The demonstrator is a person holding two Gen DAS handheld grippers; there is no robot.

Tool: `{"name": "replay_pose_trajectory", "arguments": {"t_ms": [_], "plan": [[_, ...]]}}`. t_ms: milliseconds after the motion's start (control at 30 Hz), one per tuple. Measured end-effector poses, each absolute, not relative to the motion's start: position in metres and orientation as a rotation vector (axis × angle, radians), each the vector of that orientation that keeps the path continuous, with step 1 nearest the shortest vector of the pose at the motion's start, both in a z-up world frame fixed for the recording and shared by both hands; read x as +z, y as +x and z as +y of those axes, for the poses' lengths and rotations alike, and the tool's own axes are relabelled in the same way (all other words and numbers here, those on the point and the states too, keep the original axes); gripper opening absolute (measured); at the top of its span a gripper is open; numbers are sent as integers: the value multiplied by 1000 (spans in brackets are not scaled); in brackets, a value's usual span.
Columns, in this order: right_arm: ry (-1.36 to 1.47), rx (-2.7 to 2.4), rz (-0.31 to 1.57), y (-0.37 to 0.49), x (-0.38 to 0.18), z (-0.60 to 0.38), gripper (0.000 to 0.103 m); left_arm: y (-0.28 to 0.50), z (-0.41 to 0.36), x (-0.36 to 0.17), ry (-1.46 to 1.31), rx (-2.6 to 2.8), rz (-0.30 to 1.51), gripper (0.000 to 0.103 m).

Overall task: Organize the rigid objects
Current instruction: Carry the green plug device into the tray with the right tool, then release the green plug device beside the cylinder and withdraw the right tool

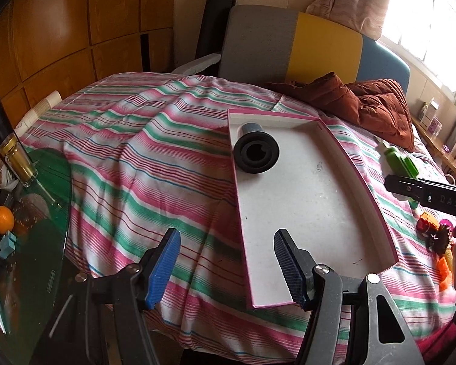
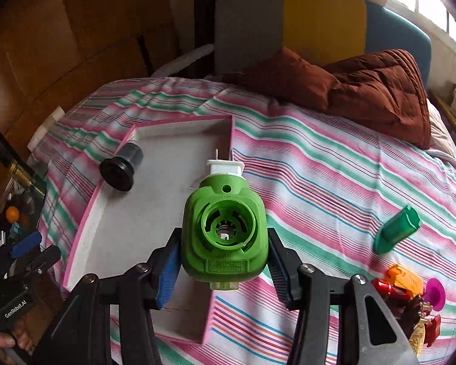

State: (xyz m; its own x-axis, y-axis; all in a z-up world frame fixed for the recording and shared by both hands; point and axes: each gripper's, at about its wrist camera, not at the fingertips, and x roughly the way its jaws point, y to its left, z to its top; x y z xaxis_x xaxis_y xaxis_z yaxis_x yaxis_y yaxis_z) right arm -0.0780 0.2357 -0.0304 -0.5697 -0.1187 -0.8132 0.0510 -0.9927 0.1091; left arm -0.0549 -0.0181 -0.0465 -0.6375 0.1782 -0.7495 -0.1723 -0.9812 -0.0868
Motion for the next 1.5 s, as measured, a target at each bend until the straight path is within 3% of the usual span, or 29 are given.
{"name": "replay_pose_trajectory", "arguments": {"t_ms": [467,667,867,1500], "plan": [[1533,-2607,-24,-172,-70,162,53,-65,-41,-53,-1275,2707,-76,65],[1576,-2575,-68,-199,-87,156,53,-66,-45,-56,-1294,2715,-82,65],[1490,-2577,-91,-183,-75,159,66,-68,-46,-55,-1289,2726,-87,65],[1233,-2796,-11,-70,-26,204,66,-49,-29,-36,-1202,2725,2,68]]}}
